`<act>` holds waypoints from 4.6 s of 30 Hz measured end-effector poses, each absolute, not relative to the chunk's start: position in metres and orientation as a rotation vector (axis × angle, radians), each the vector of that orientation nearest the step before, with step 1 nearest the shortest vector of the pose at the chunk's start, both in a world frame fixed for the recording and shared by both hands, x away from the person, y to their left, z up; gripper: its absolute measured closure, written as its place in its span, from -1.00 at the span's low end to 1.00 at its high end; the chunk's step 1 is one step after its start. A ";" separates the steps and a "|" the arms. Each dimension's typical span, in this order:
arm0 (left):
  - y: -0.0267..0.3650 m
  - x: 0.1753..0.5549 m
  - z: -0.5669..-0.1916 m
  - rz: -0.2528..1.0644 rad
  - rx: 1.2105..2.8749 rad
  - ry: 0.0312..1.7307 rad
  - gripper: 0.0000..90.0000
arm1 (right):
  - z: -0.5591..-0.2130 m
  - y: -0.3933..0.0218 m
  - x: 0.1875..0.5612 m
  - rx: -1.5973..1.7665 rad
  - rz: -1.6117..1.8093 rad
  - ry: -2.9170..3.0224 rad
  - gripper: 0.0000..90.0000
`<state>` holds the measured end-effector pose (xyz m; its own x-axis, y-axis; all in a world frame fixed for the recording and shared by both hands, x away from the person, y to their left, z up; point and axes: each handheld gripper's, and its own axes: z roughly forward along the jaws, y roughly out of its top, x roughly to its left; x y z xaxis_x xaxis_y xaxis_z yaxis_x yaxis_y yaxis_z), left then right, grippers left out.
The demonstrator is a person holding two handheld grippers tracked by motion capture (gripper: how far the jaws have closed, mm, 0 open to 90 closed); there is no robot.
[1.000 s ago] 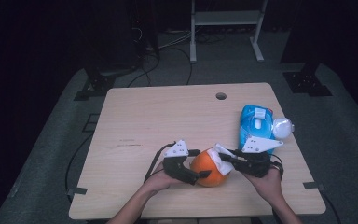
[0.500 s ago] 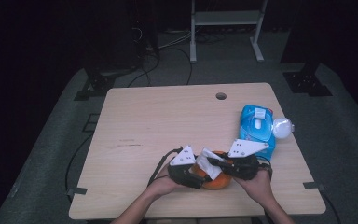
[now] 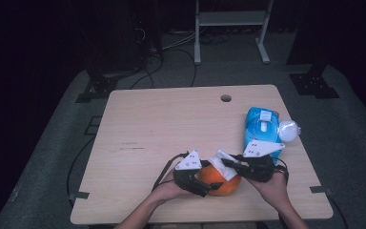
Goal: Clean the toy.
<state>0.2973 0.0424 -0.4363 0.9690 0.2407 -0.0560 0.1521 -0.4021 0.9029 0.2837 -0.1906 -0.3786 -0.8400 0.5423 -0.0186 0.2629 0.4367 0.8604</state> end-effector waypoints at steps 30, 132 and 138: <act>0.040 0.288 -0.436 0.163 2.047 0.148 -0.45 | -0.394 -0.196 0.308 0.848 1.428 2.512 0.76; 0.055 0.320 -0.458 0.114 1.936 0.243 -0.84 | -0.382 -0.202 0.293 0.774 1.361 2.377 0.74; 0.043 0.312 -0.461 0.152 1.971 0.234 -0.78 | -0.381 -0.197 0.291 0.767 1.367 2.378 0.74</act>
<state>0.3118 0.0426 -0.4615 0.9724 0.2333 -0.0008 0.0938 -0.3879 0.9169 0.2906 -0.1969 -0.3814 -0.8153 0.5789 0.0116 0.3013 0.4070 0.8623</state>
